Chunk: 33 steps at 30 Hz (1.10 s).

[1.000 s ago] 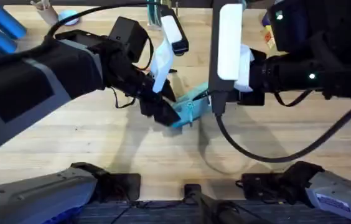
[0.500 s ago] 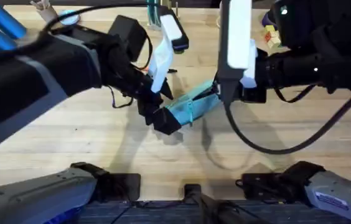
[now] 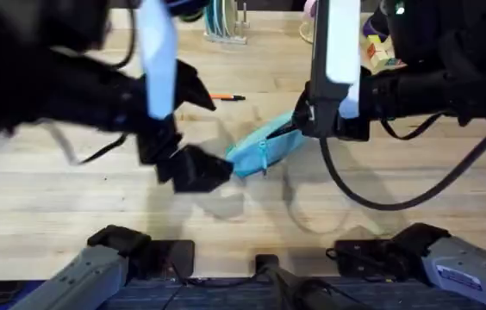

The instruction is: Unzip the bag, pick up the pens from the table one at a time and place them inside, then zip the bag closed.

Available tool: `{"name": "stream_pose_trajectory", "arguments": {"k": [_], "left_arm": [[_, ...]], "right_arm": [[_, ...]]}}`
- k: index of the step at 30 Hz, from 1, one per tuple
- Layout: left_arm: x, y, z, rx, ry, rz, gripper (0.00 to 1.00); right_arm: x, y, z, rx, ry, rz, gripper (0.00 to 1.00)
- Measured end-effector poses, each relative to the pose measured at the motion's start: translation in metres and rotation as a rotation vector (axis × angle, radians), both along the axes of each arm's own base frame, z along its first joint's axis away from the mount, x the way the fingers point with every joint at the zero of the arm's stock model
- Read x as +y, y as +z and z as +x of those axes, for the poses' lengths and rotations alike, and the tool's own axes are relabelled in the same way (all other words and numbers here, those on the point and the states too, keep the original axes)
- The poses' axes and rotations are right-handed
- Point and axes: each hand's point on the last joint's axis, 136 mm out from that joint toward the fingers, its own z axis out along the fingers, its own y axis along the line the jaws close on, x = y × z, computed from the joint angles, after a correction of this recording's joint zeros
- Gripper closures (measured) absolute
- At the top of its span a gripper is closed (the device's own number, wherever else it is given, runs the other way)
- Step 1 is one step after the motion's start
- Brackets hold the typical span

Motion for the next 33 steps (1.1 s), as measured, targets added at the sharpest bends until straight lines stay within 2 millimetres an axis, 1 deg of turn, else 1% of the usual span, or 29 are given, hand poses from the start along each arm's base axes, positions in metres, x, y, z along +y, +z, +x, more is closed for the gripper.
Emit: {"name": "stream_pose_trajectory", "arguments": {"k": [5,8,11,13,16,18,21,22,23,24,27,29,33], "left_arm": [[0.011,0.018,-0.025,-0.090,0.013,0.002,0.007],[0.014,0.026,-0.032,-0.143,0.019,-0.003,0.007],[0.017,0.030,-0.038,-0.175,0.025,-0.002,0.007],[0.018,0.031,-0.039,-0.180,0.028,0.000,0.007],[0.019,0.029,-0.039,-0.178,0.031,0.008,0.007],[0.020,0.029,-0.038,-0.179,0.034,0.012,0.007],[0.020,0.029,-0.038,-0.180,0.035,0.014,0.007],[0.020,0.029,-0.038,-0.179,0.036,0.015,0.007],[0.021,0.029,-0.038,-0.179,0.036,0.015,0.008],[0.021,0.029,-0.038,-0.180,0.037,0.016,0.008],[0.021,0.029,-0.038,-0.180,0.037,0.016,0.008],[0.021,0.029,-0.038,-0.180,0.037,0.016,0.008],[0.021,0.029,-0.038,-0.180,0.037,0.016,0.008]], "right_arm": [[0.003,0.010,0.006,0.015,-0.022,0.013,0.971],[0.006,0.010,0.010,0.041,-0.028,0.005,0.971],[0.007,-0.001,0.012,0.084,-0.028,-0.019,0.972],[0.005,-0.012,0.008,0.143,-0.029,-0.051,0.972],[0.000,-0.021,0.001,0.218,-0.030,-0.096,0.971],[-0.002,-0.017,0.001,0.228,-0.033,-0.114,0.972],[-0.002,-0.001,0.005,0.200,-0.030,-0.117,0.972],[-0.002,0.006,0.007,0.185,-0.029,-0.114,0.972],[-0.002,0.025,0.010,0.152,-0.029,-0.109,0.971],[-0.007,0.035,0.010,0.143,-0.036,-0.134,0.971],[-0.011,0.038,0.009,0.161,-0.032,-0.172,0.972],[-0.011,0.036,0.011,0.176,-0.022,-0.191,0.973],[-0.012,0.022,0.011,0.214,0.017,-0.243,0.970]]}}
